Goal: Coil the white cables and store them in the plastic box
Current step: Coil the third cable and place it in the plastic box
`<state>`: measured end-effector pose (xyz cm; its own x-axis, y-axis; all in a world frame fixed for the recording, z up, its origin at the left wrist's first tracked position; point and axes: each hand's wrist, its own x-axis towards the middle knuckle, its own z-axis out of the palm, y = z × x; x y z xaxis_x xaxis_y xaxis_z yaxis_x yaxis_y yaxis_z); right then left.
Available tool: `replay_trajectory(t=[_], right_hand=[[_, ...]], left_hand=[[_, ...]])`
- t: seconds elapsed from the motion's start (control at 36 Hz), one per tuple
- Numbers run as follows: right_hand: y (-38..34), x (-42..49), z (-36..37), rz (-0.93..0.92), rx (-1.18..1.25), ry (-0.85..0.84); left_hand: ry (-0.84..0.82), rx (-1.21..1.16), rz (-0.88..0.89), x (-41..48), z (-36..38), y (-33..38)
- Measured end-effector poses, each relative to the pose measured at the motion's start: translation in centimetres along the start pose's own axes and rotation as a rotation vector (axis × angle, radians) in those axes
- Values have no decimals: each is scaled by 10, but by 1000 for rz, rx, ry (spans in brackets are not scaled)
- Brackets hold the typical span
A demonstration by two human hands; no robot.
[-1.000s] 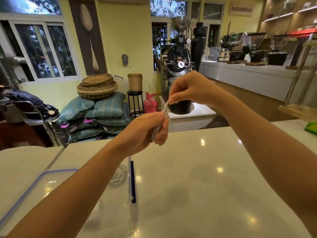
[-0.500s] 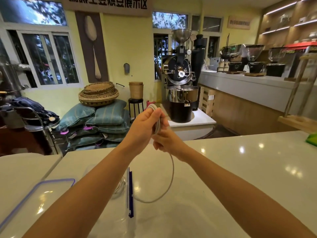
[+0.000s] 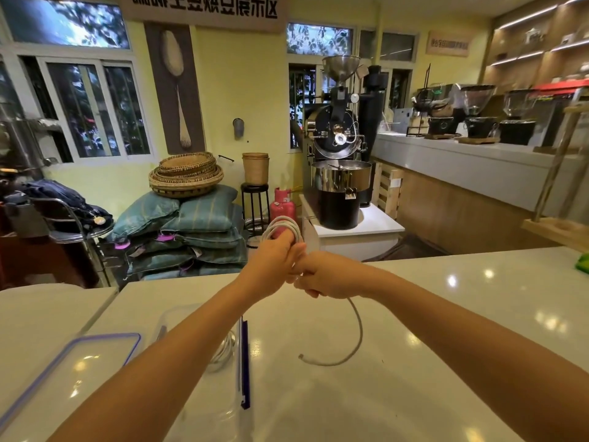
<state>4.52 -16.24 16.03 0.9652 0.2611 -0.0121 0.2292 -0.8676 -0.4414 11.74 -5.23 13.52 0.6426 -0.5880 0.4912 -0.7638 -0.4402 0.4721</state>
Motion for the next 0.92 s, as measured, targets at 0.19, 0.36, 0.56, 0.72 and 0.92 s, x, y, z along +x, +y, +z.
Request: replay_trajectory(t=[0.19, 0.36, 0.56, 0.72, 0.92], right_hand=[[-1, -9, -38, -25, -185, 3], [9, -15, -71, -79, -151, 115], [23, -9, -76, -130, 89, 259], [39, 3, -50, -139, 278, 398], [48, 20, 8, -102, 424, 449]], left_hand=[[-189, -228, -106, -15, 4, -5], [-375, -616, -145, -36, -7, -6], [-521, -898, -80, -40, -26, 13], [-486, -1108, -73, -37, -34, 25], [-437, -1294, -100, -32, -28, 25]])
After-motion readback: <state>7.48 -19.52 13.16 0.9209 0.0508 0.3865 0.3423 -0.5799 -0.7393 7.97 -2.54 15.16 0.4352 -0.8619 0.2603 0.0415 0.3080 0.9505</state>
